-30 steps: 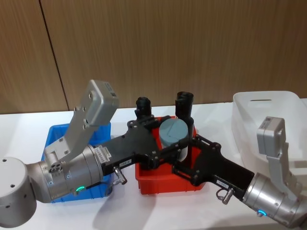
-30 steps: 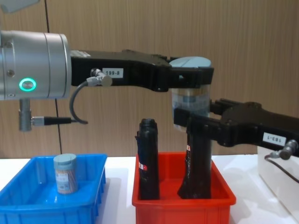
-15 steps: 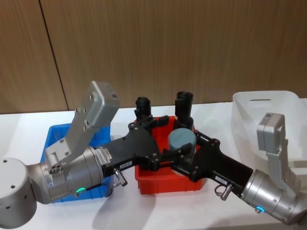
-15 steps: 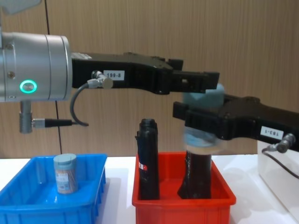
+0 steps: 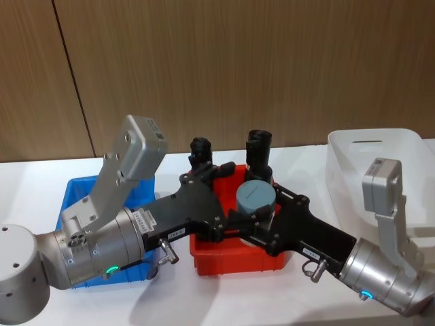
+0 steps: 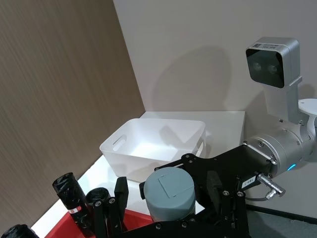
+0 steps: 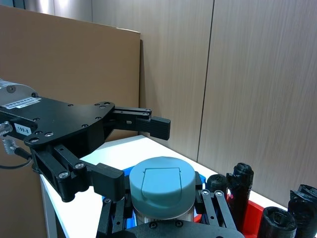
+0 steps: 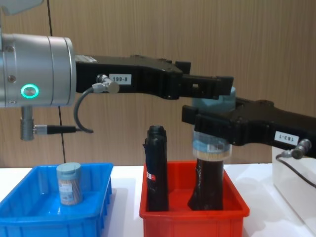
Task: Pick the cotton swabs from the blue box and place them into the white box.
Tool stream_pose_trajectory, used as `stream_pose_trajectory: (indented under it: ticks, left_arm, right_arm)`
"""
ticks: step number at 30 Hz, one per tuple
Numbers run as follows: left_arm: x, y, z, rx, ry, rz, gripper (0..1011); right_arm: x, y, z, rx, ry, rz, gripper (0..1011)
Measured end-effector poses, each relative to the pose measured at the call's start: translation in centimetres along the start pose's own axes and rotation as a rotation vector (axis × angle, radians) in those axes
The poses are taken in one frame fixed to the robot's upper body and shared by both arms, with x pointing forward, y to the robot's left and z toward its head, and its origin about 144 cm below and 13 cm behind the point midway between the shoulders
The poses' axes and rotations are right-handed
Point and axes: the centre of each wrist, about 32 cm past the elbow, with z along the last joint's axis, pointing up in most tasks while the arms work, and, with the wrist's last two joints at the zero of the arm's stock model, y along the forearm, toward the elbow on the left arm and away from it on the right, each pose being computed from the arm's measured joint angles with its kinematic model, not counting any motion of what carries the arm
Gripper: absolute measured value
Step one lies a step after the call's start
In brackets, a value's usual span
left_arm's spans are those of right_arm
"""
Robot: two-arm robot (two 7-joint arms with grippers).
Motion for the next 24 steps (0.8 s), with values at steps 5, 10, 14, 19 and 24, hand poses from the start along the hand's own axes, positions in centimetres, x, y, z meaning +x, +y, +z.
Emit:
stream_pose_trajectory:
  ticks: [5,10,14,19,24]
  left_arm:
    - [0.0,0.0,0.0,0.000,0.000,0.000,1004]
    - [0.0,0.0,0.0,0.000,-0.001,0.001,1004]
    - [0.0,0.0,0.0,-0.001,-0.001,0.001,1004]
    - [0.0,0.0,0.0,-0.001,-0.001,0.002,1004]
    - [0.0,0.0,0.0,-0.001,-0.001,0.002,1004]
  right_arm:
    - [0.0,0.0,0.0,0.000,0.000,0.000,669]
    - [0.1,0.0,-0.1,-0.002,0.000,-0.003,669]
    - [0.3,0.0,-0.2,-0.006,0.001,-0.014,669]
    - [0.7,-0.1,-0.4,-0.014,0.002,-0.034,669]
    - [1.5,-0.3,-0.6,-0.026,0.002,-0.067,669]
